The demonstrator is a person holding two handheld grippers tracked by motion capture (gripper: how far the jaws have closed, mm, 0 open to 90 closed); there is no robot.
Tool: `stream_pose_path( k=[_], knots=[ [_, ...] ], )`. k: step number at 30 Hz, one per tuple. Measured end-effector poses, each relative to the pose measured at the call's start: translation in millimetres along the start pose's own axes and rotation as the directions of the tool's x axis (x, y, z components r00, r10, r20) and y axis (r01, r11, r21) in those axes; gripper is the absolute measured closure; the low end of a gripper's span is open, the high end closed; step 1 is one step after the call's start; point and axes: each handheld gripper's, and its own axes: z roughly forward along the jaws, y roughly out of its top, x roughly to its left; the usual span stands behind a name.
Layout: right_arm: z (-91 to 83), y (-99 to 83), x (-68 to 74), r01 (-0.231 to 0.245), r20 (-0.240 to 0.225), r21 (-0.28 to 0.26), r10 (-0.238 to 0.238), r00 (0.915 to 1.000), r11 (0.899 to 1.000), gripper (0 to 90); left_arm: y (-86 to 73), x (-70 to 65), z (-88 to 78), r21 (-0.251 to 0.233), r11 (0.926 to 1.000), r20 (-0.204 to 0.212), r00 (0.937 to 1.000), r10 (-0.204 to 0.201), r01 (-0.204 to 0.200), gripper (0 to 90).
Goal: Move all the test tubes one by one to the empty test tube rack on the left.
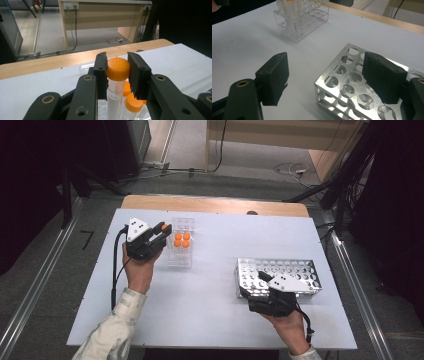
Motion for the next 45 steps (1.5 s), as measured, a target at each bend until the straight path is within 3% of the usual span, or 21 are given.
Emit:
stream_pose_path(
  k=[18,36,45],
  knots=[
    [0.8,-0.6,0.8,0.005,0.0,0.006,-0.005,1.0,1.0,20.1,-19.5,-4.8,6.6,0.044,0.9984,-0.011,0.9993,0.035,-0.035,70.3],
    [1.2,-0.8,1.1,0.007,0.0,0.005,-0.007,1.0,1.0,20.1,-18.4,-3.2,4.0,0.045,0.9989,-0.003,0.9999,0.013,-0.012,64.7],
    [1.1,-0.8,0.4,0.002,0.002,0.001,-0.002,1.0,1.0,20.1,-17.5,-2.8,0.6,0.041,0.9991,0.013,0.9999,-0.007,0.006,56.1]
  ],
)
